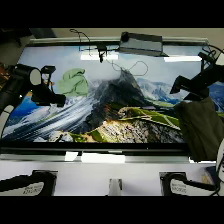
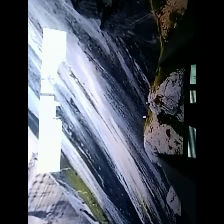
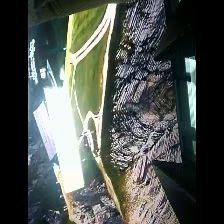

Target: Fold the shirts.

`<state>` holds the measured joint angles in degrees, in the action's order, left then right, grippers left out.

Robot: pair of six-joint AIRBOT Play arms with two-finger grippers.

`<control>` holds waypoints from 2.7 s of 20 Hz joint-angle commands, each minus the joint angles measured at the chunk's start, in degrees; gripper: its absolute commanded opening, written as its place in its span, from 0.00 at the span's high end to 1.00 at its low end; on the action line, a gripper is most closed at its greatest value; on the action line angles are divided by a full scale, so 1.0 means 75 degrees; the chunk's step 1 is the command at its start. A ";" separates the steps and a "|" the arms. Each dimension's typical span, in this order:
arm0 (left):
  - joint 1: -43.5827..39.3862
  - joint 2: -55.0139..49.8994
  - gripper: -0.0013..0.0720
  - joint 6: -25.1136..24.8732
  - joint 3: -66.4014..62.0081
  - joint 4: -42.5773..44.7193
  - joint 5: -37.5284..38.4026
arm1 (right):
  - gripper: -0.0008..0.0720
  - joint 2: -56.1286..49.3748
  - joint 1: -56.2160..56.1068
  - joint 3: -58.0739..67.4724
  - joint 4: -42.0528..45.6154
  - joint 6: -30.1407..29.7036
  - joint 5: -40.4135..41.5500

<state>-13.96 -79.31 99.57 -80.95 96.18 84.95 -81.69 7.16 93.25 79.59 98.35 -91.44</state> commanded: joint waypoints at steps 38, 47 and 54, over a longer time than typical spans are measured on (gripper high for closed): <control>0.2276 -0.3882 0.04 0.2206 -0.2294 -0.3620 -0.3552 | 0.05 0.0003 0.0003 0.0009 -0.0271 0.0003 0.1658; 0.2028 -0.3984 0.93 0.0079 -0.2302 -0.5351 -0.4447 | 0.05 0.0003 0.0000 0.0009 -0.1300 0.0003 0.0956; 0.0058 0.0119 0.93 -0.3270 -0.2299 -0.5374 -0.3981 | 0.25 0.0533 0.0003 0.0017 -0.1734 -0.1064 0.0924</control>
<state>-7.09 -90.32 83.81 -98.15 56.29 54.22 -79.96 7.16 93.32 68.12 92.38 -83.81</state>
